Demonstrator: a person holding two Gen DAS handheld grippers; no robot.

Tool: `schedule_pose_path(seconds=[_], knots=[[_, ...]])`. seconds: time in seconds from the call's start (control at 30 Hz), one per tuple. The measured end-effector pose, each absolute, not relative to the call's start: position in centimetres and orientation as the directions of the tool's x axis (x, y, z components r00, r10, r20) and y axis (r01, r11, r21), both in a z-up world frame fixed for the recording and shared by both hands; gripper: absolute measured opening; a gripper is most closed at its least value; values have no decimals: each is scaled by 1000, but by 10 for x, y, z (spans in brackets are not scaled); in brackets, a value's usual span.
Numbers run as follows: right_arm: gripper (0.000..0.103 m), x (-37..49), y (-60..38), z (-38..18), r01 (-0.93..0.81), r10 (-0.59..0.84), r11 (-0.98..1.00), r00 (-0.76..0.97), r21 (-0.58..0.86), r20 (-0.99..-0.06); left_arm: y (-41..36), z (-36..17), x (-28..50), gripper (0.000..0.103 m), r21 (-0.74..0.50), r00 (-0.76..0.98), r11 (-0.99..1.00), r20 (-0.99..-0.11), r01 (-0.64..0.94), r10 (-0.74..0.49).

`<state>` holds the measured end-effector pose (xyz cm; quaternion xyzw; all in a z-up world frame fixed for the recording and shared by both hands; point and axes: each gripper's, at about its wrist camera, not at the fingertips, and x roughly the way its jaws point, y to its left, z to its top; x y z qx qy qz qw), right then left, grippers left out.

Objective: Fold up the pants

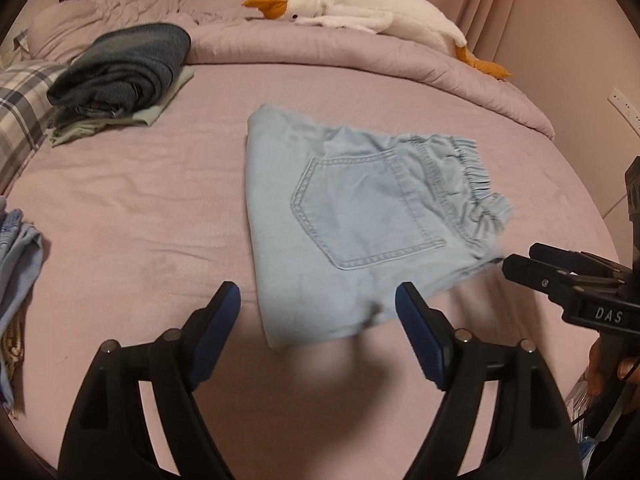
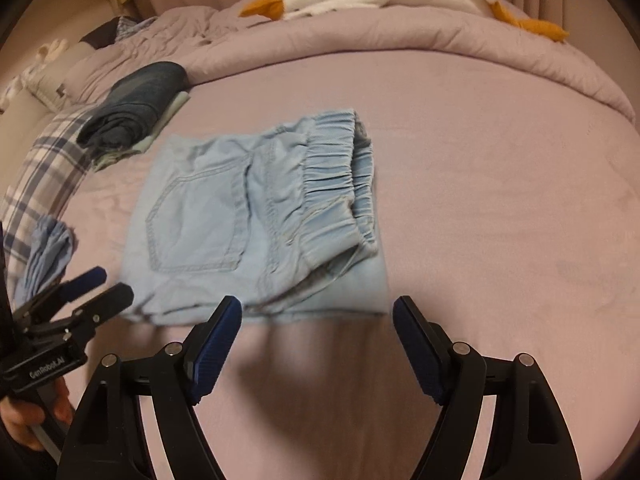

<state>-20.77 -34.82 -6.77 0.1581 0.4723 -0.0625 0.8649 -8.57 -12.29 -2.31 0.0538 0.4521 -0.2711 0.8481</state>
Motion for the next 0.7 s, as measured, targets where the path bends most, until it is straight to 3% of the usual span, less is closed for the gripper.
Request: schedule_pose_path(seconds=[0.2,0.27,0.3,0.33,0.6,0.7], knots=[[79,-224,-337,-41,220,34,954,597,205,-801,-122,6,-111,99,-130,498,859,-767,496,-404],[89,-228,-332,-31,212,15,960,613,183,-790,-121,17,-118,103,-127,522,864,-751,488,-405],[99,-230,-328,-26,207,4,963,622,170,-783,-120,24,-122,102,-111,543,874,-744,474,-389],[101,-232,-325,-22,198,-1,967,633,161,-775,-121,29,-125,102,-98,558,881,-740,463,-375],[102,-246,-307,-2,137,-11,984,683,114,-730,-123,37,-145,103,-51,584,896,-742,441,-330],[102,-245,-305,-15,157,-24,982,657,106,-753,-125,25,-146,103,-27,568,906,-771,422,-287]])
